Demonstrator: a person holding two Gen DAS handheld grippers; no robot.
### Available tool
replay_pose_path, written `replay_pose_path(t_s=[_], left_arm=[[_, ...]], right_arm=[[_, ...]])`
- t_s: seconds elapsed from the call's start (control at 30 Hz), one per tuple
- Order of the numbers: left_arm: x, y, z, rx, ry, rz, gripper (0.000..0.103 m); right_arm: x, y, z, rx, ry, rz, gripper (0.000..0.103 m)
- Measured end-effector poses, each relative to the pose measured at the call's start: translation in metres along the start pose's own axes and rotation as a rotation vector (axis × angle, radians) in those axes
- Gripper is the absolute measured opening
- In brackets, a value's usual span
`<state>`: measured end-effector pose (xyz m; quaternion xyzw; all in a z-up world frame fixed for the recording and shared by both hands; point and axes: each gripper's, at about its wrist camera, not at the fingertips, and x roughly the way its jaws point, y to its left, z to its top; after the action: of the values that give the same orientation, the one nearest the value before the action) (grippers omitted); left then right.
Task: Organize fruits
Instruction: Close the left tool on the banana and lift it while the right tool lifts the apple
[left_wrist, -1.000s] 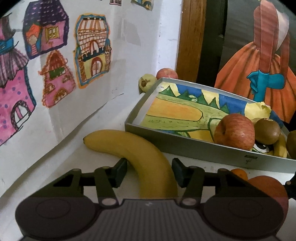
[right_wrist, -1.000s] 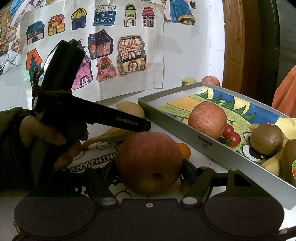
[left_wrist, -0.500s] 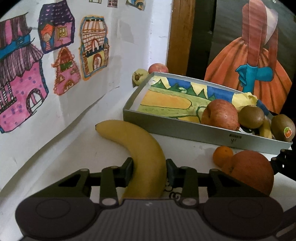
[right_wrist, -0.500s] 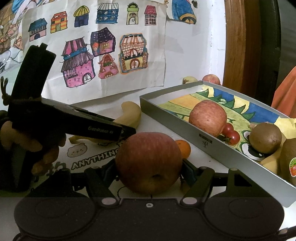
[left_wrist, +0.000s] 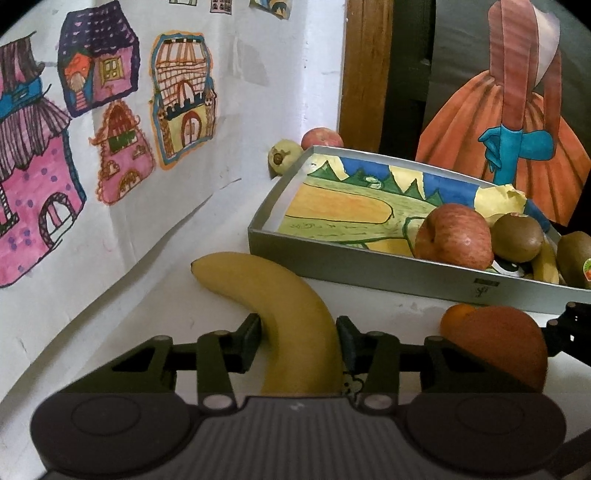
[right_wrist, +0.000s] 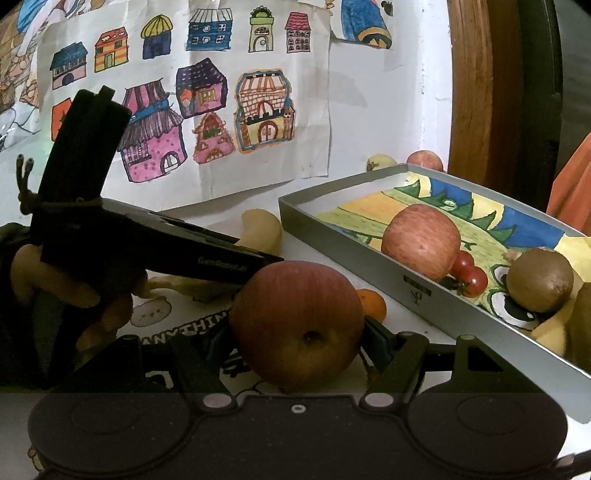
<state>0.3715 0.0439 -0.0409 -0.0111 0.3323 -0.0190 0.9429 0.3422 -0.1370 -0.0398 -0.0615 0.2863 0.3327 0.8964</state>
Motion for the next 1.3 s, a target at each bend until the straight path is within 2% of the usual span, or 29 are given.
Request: replay_pose_path(t_s=[0.2,0.53,0.93,1.3], left_arm=[[-0.008,-0.002,-0.005,-0.002,0.000,-0.009,0.041],[-0.030,-0.010,-0.018,-0.004,0.001,-0.067,0.041],[-0.054,-0.018,-0.030,-0.075,0.005,-0.184,0.041],[-0.073,-0.023,-0.032,-0.133,-0.047,-0.222,0.041]], right_arm=[[0.001,0.005,-0.001,-0.029,-0.012,-0.019,0.073],[-0.014,0.000,-0.008,-0.003,-0.017,-0.022,0.073],[-0.038,-0.009,-0.017,0.043,-0.025,-0.056,0.073],[-0.052,-0.014,-0.020,0.066,-0.047,-0.071,0.073]])
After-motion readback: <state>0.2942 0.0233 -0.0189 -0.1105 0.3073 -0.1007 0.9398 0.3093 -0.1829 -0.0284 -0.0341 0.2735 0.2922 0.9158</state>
